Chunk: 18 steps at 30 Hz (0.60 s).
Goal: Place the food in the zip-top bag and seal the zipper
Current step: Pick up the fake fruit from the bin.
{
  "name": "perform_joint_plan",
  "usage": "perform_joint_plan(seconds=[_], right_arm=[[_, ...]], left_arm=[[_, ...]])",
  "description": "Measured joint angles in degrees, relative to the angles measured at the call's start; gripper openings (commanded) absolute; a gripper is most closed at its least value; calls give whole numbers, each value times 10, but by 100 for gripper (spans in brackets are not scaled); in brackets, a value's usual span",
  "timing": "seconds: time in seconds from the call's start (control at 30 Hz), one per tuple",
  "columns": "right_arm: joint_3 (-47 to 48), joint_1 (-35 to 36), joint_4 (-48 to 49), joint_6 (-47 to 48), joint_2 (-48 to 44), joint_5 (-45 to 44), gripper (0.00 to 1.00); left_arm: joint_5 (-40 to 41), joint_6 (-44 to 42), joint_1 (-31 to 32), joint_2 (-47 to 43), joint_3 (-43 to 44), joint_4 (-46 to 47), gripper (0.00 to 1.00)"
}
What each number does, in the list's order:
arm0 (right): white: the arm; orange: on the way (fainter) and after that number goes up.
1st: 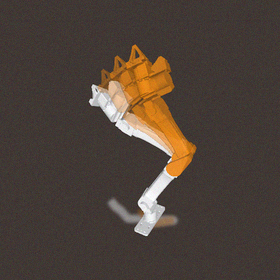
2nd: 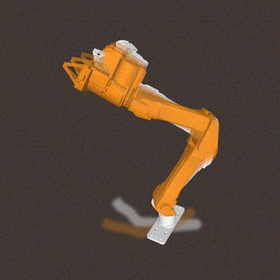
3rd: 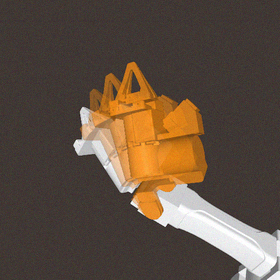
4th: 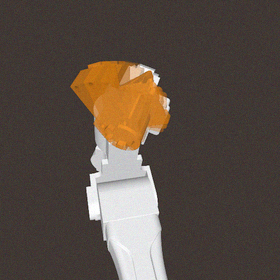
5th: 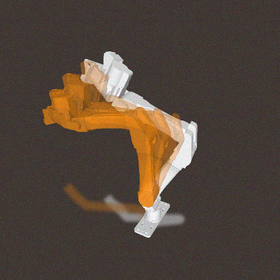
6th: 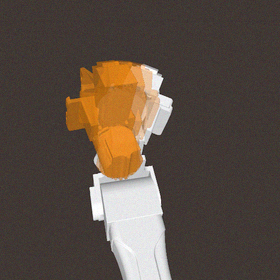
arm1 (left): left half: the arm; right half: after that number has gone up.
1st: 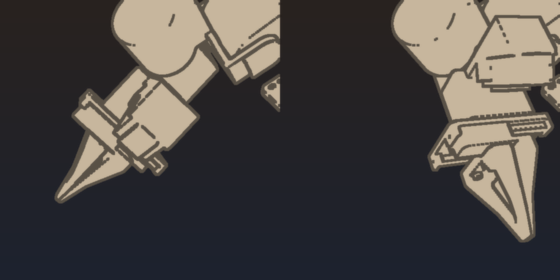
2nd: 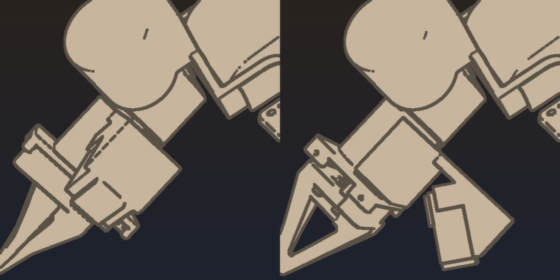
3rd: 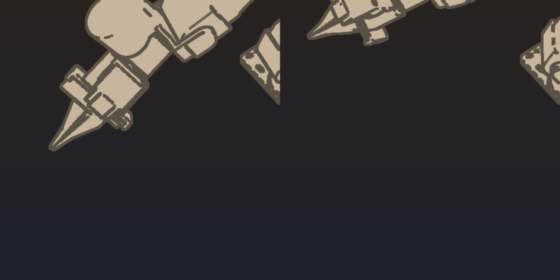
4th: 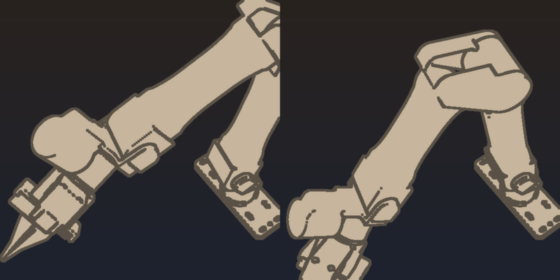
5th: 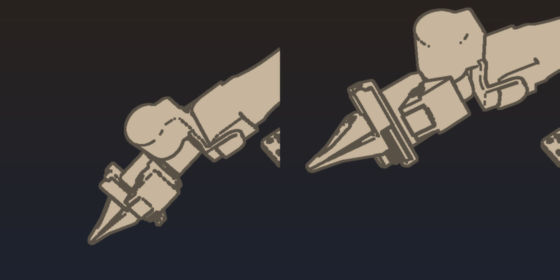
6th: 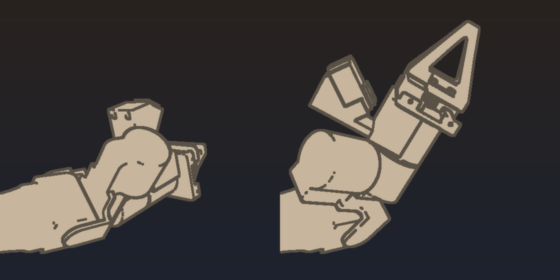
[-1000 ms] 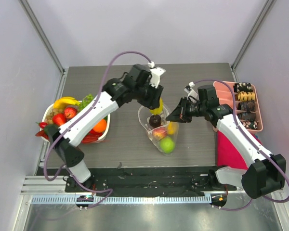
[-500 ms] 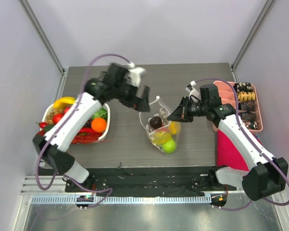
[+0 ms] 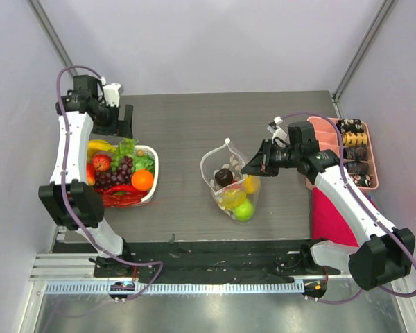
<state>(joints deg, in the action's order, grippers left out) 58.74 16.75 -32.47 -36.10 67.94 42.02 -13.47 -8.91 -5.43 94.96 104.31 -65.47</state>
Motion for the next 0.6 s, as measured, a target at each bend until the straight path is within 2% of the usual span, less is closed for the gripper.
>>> perform_joint_plan(seconds=[0.23, 0.6], right_arm=[[0, 0, 0, 0, 0, -2, 1], [0, 0, 0, 0, 1, -2, 1]], left_arm=[[15, -77, 0, 59, -12, 1, 92], [14, -92, 2, 139, -17, 24, 84]])
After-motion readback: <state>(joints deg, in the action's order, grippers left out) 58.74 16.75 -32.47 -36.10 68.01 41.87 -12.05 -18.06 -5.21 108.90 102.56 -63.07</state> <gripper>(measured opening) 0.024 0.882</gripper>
